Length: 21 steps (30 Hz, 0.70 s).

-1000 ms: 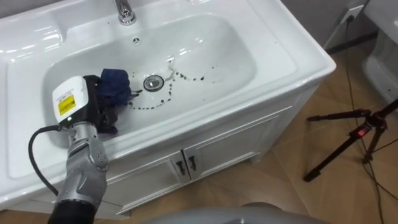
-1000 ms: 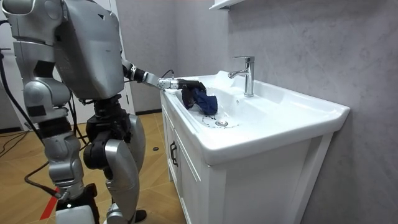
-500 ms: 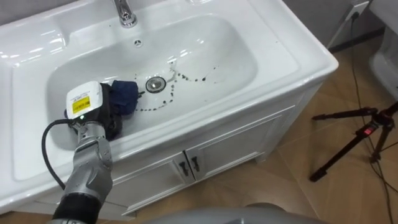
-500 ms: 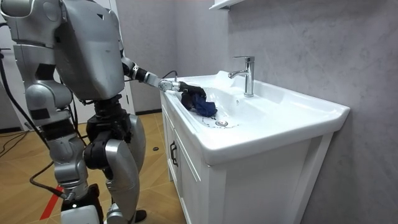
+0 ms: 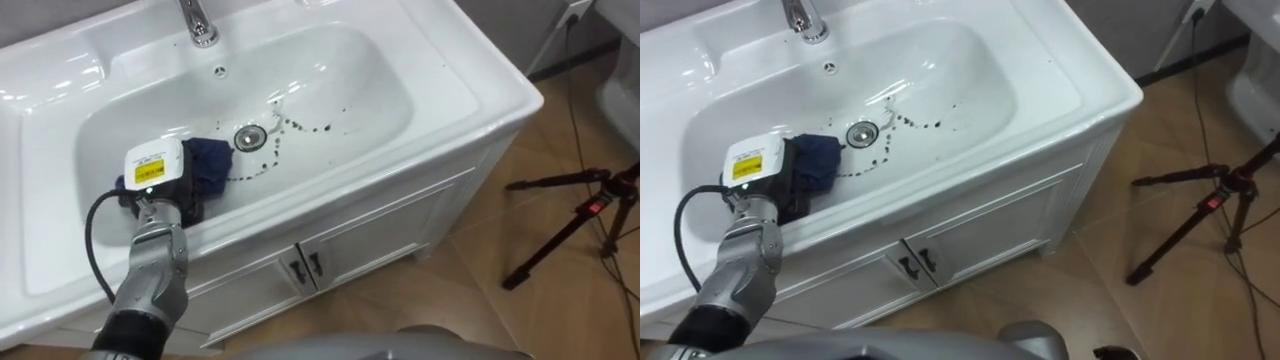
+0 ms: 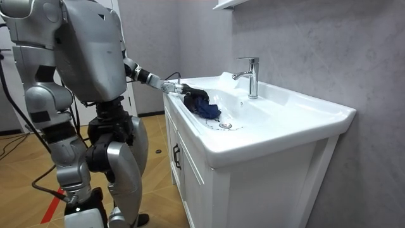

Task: Wipe basin

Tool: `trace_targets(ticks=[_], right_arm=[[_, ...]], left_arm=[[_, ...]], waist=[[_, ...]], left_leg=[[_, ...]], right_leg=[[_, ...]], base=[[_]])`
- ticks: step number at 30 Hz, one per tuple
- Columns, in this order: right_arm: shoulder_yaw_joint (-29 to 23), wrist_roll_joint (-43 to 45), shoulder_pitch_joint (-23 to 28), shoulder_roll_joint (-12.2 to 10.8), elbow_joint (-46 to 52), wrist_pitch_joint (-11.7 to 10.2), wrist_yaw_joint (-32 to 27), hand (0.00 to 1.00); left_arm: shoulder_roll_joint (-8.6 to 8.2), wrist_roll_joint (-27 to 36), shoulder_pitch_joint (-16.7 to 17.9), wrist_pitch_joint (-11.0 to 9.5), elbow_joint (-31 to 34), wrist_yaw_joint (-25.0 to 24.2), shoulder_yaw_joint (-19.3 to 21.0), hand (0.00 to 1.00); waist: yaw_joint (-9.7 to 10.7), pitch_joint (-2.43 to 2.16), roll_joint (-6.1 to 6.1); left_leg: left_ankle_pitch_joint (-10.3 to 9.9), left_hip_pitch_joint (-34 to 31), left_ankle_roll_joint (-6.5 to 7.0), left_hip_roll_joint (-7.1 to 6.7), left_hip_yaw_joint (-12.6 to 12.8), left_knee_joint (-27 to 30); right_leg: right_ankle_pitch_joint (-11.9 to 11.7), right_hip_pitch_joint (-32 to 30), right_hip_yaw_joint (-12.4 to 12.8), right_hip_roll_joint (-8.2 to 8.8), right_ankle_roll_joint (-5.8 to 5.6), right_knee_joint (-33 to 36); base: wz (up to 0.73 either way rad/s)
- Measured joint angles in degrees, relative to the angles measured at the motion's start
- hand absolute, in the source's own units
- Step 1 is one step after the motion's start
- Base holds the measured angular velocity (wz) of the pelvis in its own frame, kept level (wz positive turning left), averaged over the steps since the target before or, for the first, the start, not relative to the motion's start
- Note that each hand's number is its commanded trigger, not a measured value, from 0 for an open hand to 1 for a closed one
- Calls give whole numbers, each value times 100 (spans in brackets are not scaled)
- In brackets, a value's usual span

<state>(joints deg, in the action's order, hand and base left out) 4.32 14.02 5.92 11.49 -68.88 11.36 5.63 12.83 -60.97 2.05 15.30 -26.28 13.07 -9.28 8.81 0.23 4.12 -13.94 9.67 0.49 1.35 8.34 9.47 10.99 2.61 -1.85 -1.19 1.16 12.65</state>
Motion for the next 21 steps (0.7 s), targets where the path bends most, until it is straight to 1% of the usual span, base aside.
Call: trace_targets(ticks=[1,4,6,8,10,12,14,16,17,18,19,20,21], right_arm=[[-10,0,-9,0,-1,0,-1,0],[-10,-3,-9,17,-14,4,-33,0],[-8,-21,-5,18,-14,17,-76,0],[-2,-35,-6,16,-13,51,-76,0],[2,-121,-10,20,-11,96,-94,0],[37,-346,-100,15,-38,127,-181,0],[80,-363,-214,14,-31,116,-212,0],[78,-445,-313,15,-37,111,-289,0],[76,-472,-406,18,-37,97,-333,0],[81,-472,-481,14,-35,57,-368,0],[82,-474,-516,5,-40,25,-369,0],[88,-489,-538,-2,-42,12,-368,0],[120,-553,-586,-3,-52,-4,-368,0]], left_arm=[[-3,-7,0,26,-47,-7,0,100],[-52,-227,-6,78,-55,-57,1,100],[-59,-379,-31,100,-57,-109,1,100],[-63,-446,-86,104,-73,-140,-2,100],[-87,-443,-216,102,-165,-154,-4,100],[-94,-367,-497,98,-434,-148,-12,100],[-82,-372,-684,90,-620,-120,9,100],[-76,-276,-1007,44,-1062,-22,39,100],[-61,-210,-1262,0,-1410,112,117,100],[-55,-208,-1470,-39,-1710,257,246,100],[-43,-207,-1679,-44,-1947,376,300,100],[-31,-208,-1768,-53,-2031,440,314,100],[-11,-208,-1881,-75,-2134,558,378,100]], waist=[[38,1,-2],[47,5,-10],[54,18,-31],[53,27,-57],[35,22,-70],[6,22,-92],[5,21,-99],[-40,15,-115],[-120,15,-124],[-113,11,-147],[-119,6,-203],[-122,21,-237],[-129,35,-303]], left_leg=[[0,9,0,2,17,0],[0,39,0,2,91,-1],[0,42,0,2,97,-5],[0,23,0,2,100,-3],[0,-29,0,2,111,-2],[4,-125,7,-6,112,21],[14,-214,19,-11,114,34],[42,-298,21,-14,177,49],[50,-370,17,-10,257,74],[53,-499,14,0,260,132],[67,-617,8,9,256,167],[80,-658,6,12,258,173],[90,-738,2,21,260,182]], right_leg=[[0,27,-6,0,0,-1],[2,33,26,-2,0,0],[3,30,25,0,-1,10],[2,14,15,3,-2,18],[-2,-43,7,4,-8,28],[-3,-166,20,12,-13,126],[-4,-294,31,12,-11,191],[-4,-422,95,8,-8,262],[-11,-543,185,-6,1,320],[-53,-652,177,-7,21,318],[-97,-758,181,-17,31,313],[-123,-793,198,-28,35,308],[-160,-879,232,-49,42,302]], base=[[3],[-3],[0],[5],[6],[2],[-5],[-16],[-29],[-26],[-10],[-5],[-8]])
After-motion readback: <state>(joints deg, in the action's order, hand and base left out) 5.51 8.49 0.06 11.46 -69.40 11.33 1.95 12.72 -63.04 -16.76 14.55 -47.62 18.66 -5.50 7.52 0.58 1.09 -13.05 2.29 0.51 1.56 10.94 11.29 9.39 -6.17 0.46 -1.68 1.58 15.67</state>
